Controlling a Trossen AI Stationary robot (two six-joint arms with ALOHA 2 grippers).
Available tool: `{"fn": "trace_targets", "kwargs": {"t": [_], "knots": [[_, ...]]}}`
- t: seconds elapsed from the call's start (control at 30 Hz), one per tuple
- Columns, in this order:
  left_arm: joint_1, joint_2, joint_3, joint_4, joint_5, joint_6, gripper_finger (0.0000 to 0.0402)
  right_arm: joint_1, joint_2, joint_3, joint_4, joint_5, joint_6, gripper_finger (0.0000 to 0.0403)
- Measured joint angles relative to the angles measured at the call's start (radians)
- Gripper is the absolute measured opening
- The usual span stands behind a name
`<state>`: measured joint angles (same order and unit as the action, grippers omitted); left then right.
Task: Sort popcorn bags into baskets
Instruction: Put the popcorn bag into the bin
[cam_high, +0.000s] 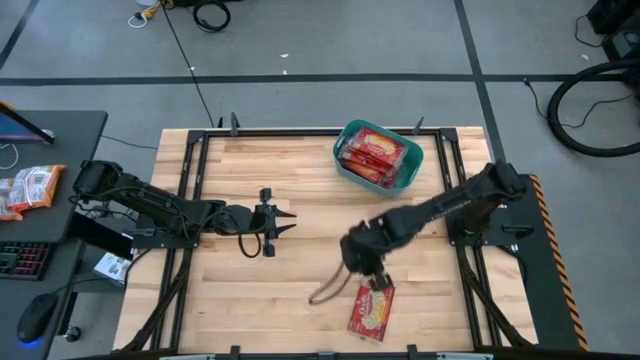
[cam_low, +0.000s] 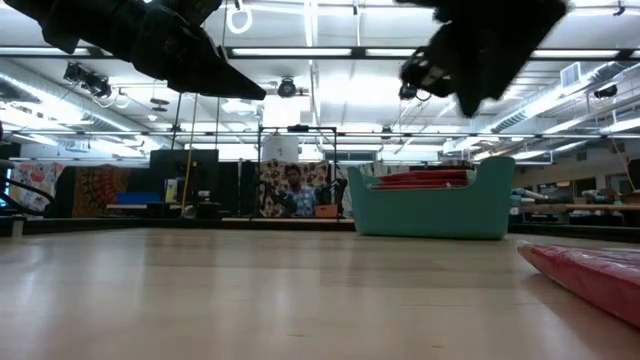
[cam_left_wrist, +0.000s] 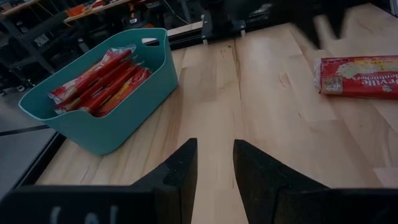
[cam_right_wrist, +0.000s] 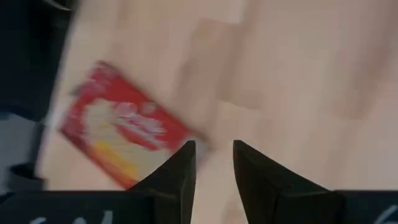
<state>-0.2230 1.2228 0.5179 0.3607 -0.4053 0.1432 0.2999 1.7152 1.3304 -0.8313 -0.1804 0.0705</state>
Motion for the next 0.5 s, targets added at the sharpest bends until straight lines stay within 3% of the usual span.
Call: {"fn": "trace_targets", "kwargs": {"t": [0.27,0.5], "knots": [[0.0,0.0,0.0,0.0,0.0,0.0,0.0109,0.123,0.0,-0.134,0.22,-0.096,0.29,0.0111],[0.001,0.0,0.0,0.0,0.0,-0.001,0.0109,0.165,0.0,-0.233,0.368,-0.079,0.372,0.0111]]}}
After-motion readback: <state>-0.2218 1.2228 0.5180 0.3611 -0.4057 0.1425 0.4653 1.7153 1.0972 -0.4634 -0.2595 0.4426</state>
